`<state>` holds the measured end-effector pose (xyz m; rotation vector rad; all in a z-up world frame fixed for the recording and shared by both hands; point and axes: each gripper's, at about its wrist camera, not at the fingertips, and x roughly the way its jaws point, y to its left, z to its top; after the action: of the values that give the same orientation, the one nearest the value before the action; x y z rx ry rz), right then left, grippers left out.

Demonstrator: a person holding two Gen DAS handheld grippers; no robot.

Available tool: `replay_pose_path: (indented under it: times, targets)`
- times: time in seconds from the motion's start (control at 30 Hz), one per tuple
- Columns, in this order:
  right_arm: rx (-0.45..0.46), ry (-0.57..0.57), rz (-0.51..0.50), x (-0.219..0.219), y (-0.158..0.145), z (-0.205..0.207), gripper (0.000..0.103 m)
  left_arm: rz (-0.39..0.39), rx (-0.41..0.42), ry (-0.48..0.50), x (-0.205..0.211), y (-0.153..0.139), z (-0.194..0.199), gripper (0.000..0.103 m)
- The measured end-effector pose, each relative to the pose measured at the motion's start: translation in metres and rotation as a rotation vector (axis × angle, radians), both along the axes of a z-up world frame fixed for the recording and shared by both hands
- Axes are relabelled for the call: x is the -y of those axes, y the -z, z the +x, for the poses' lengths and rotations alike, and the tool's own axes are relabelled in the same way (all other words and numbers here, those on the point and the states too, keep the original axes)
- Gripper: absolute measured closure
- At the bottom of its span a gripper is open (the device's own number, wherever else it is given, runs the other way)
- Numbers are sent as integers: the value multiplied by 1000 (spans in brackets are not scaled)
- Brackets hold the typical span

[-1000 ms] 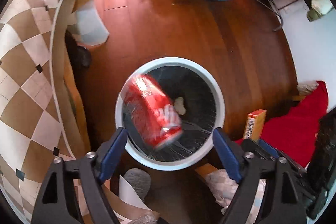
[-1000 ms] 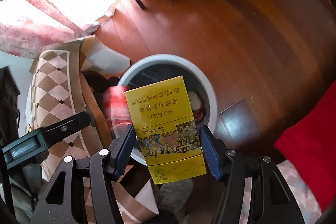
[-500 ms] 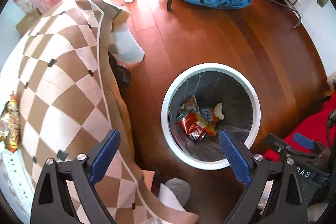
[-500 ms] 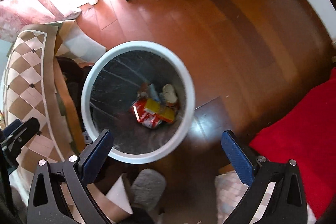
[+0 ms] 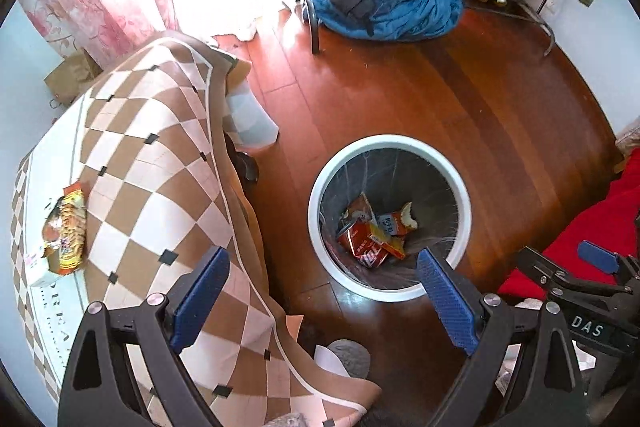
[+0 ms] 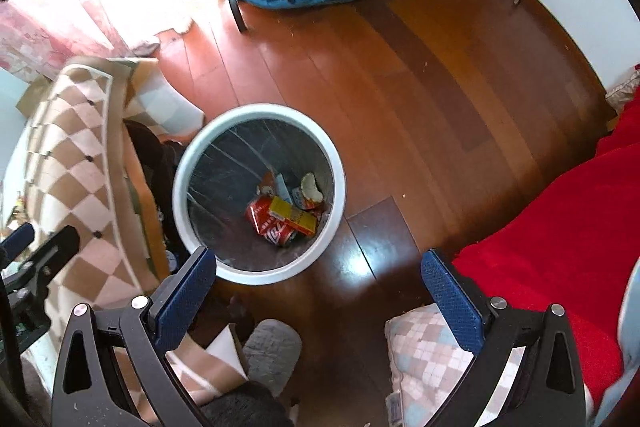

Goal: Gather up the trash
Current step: 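Move both open tools back over the table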

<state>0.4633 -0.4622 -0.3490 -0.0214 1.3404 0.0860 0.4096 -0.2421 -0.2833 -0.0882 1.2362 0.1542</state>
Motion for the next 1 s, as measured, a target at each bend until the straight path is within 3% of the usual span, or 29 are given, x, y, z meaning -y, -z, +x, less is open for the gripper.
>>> replay_pose_path:
  times: [0.2, 0.37, 0.47, 0.57, 0.67, 0.77, 0.87, 1.0]
  targets:
    - [82, 8, 63, -3, -67, -20, 0, -16, 80, -1, -7, -49, -21, 7]
    - [177, -31, 138, -32, -136, -40, 0, -1, 175, -47, -34, -100, -47, 7]
    - [206, -86, 193, -70, -166, -51, 0, -35, 218, -130, -78, -124, -68, 7]
    - [191, -162, 230, -121, -176, -59, 0, -64, 227, -245, -138, -133, -93, 7]
    - [157, -251, 249, -189, -168, -65, 0, -75, 195, -379, -206, -120, -123, 7]
    - [97, -308, 276, -260, -141, -67, 0, -84, 133, -526, -275, -88, -159, 7]
    - [-2, -350, 270, -342, -93, -63, 0, -114, 61, -668, -333, -51, -199, 7]
    - [-88, -352, 226, -418, -33, -53, 0, -117, -22, -809, -384, -7, -243, 7]
